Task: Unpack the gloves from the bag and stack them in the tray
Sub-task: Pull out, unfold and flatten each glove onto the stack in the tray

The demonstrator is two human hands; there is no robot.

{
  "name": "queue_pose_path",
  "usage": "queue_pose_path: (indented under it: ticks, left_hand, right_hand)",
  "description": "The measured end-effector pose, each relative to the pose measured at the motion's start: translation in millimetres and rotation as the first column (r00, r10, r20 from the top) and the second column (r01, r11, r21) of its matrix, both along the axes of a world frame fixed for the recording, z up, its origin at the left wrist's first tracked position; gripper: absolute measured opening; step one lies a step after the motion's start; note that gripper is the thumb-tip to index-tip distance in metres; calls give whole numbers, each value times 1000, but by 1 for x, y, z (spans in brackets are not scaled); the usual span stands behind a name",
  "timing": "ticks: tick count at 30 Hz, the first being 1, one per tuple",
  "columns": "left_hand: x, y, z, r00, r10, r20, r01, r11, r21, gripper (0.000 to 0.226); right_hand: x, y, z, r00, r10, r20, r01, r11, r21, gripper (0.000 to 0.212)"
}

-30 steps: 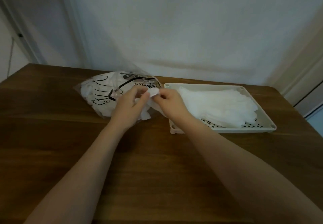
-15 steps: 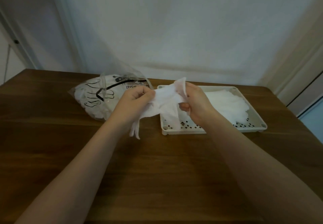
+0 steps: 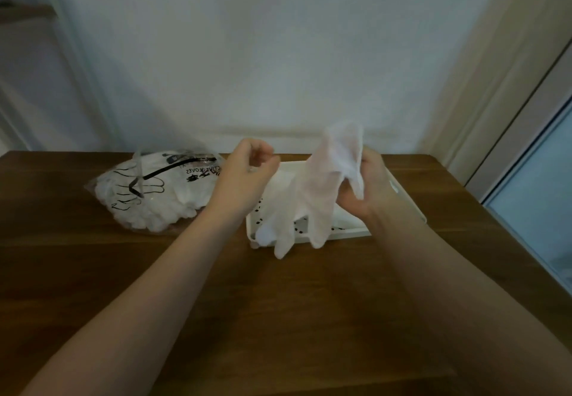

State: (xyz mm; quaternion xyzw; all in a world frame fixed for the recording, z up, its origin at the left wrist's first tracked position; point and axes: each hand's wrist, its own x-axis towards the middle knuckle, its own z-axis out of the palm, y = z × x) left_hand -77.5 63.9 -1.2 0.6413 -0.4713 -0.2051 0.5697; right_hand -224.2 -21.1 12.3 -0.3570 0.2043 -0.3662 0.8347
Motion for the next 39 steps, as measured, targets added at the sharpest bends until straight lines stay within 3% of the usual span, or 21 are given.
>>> queue_pose_path:
  ticks: [4, 6, 9, 11, 13, 14, 16, 18, 21, 23, 26, 30, 32, 35, 37, 39]
  left_hand:
    - [-26, -3, 25, 890, -275, -364, 286, 958, -22, 45]
    - [-28, -9, 29, 866, -314, -389, 355, 934, 35, 61]
    - [-31, -10, 33, 903, -325, -281, 378, 911, 163, 80]
    - [-36, -14, 33, 922, -308, -236, 355, 914, 195, 62]
    - [-42, -19, 33, 920, -312, -237, 359, 913, 193, 28]
    - [-46, -21, 35, 912, -326, -247, 375, 909, 184, 14]
    - [-50, -25, 37, 887, -351, -299, 405, 903, 142, 15]
    - [-58, -30, 41, 856, -371, -360, 437, 891, 122, 20]
    - [-71, -42, 41, 848, -354, -395, 429, 895, 119, 17]
    - [-75, -51, 40, 862, -302, -407, 370, 924, 98, 17]
    - [-81, -65, 36, 888, -190, -419, 250, 964, 92, 26]
    - [-83, -78, 28, 926, -123, -357, 179, 976, 128, 21]
    - [-82, -84, 23, 968, -105, -226, 140, 979, 146, 16]
    - [-75, -87, 12, 999, -40, 33, 33, 983, 181, 16]
    - [-66, -91, 1, 988, 14, 156, -49, 973, 226, 22]
    - [-56, -93, -10, 961, 31, 275, -117, 946, 302, 27]
  right_hand:
    - [-11, -5, 0, 960, 54, -276, -152, 926, -347, 41]
    - [-19, -6, 5, 947, 84, -309, -217, 879, -425, 41]
    - [-30, -8, 11, 894, -15, -448, -283, 756, -590, 36]
    - [-31, -5, 11, 856, -148, -496, -277, 678, -681, 31]
    - [-29, -6, 10, 865, -273, -422, -159, 647, -745, 17]
    - [-30, -9, 9, 877, -313, -363, -73, 661, -747, 12]
    - [-36, -20, 5, 915, -269, -300, 6, 754, -657, 23]
    - [-45, -34, -1, 940, -52, -337, -146, 833, -534, 47]
    - [-62, -47, -13, 906, 159, -393, -345, 815, -465, 59]
    - [-71, -54, -20, 898, 140, -416, -346, 809, -474, 53]
    - [-89, -66, -25, 892, 73, -445, -303, 829, -471, 23]
    - [-105, -83, -24, 905, 63, -421, -235, 899, -371, 25]
    - [-107, -94, -17, 890, -13, -457, -163, 925, -342, 18]
    - [-104, -106, -2, 732, -202, -650, -223, 831, -509, 8]
    - [-96, -118, 0, 551, -343, -761, -384, 705, -596, 13]
    - [-82, -125, -9, 382, -441, -812, -555, 593, -583, 18]
